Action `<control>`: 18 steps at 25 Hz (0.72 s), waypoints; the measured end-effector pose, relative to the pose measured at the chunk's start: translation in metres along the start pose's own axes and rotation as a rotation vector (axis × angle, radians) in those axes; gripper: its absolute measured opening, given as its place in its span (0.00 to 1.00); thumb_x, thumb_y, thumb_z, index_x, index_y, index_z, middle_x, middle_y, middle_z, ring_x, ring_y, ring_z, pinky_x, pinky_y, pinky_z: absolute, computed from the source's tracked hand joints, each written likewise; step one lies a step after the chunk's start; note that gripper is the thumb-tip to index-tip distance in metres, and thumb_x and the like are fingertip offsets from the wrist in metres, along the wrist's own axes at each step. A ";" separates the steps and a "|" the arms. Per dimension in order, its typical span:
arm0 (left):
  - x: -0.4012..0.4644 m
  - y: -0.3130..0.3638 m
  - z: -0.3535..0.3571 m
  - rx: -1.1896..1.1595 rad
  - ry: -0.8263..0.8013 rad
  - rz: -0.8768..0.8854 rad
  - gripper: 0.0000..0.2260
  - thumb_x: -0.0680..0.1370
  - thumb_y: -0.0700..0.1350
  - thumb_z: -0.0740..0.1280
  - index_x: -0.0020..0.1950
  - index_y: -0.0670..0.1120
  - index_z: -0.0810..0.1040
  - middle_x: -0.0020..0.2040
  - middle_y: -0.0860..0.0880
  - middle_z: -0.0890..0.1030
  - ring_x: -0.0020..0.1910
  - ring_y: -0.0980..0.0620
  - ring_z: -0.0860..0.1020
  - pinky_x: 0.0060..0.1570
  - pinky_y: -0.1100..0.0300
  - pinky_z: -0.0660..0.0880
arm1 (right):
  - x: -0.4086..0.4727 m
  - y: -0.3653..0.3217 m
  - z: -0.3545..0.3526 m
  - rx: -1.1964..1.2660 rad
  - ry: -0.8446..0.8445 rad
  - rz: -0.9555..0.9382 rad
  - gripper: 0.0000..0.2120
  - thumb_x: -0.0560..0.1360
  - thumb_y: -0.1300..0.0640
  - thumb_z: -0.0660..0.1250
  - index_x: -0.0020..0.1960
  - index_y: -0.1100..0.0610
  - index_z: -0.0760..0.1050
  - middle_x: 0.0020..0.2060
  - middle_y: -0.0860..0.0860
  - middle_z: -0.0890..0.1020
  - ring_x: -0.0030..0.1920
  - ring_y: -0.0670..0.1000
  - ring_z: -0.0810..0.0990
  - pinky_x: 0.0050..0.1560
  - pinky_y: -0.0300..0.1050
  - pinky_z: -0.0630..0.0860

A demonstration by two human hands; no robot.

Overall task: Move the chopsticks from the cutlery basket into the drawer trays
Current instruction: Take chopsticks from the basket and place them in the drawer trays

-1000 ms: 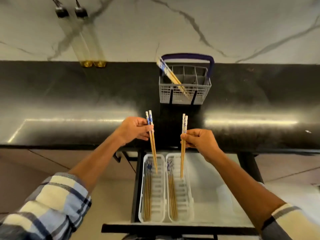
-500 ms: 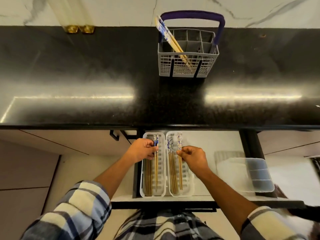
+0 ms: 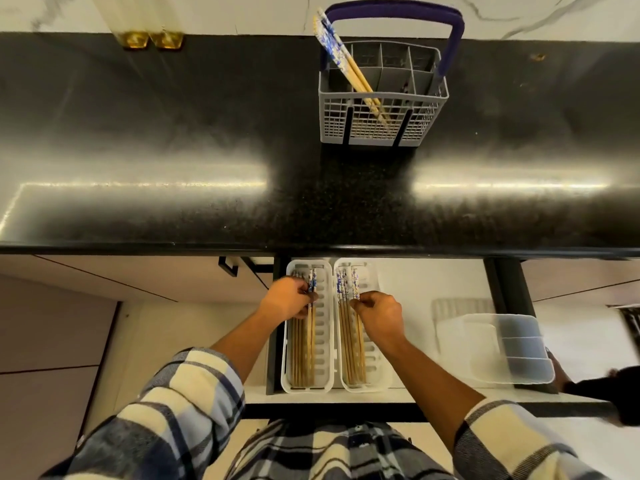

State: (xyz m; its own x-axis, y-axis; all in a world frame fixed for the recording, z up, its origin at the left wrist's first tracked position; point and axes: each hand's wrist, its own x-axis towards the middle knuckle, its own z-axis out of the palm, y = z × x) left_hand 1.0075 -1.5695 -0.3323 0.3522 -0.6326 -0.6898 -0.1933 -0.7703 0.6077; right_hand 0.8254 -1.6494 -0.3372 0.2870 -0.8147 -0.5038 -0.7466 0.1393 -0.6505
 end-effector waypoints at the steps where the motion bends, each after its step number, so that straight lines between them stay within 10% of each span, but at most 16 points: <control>1: 0.004 -0.001 0.003 0.012 0.014 -0.024 0.09 0.79 0.43 0.68 0.58 0.42 0.78 0.51 0.43 0.82 0.45 0.49 0.83 0.42 0.60 0.83 | 0.002 -0.001 0.002 -0.026 0.015 0.007 0.08 0.76 0.57 0.71 0.53 0.58 0.84 0.45 0.53 0.87 0.40 0.49 0.82 0.46 0.41 0.79; 18: 0.039 0.013 0.039 0.430 0.184 -0.294 0.15 0.82 0.43 0.59 0.67 0.41 0.72 0.65 0.41 0.77 0.63 0.44 0.76 0.63 0.52 0.75 | 0.027 -0.019 0.028 -0.253 0.043 0.247 0.10 0.80 0.62 0.61 0.56 0.61 0.79 0.48 0.57 0.84 0.48 0.56 0.84 0.52 0.48 0.83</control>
State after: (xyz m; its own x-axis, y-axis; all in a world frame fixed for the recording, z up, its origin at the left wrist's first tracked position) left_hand 0.9829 -1.6079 -0.3665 0.5943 -0.3910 -0.7028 -0.4061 -0.9002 0.1574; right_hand 0.8644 -1.6583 -0.3541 0.0579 -0.7973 -0.6008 -0.9169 0.1956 -0.3479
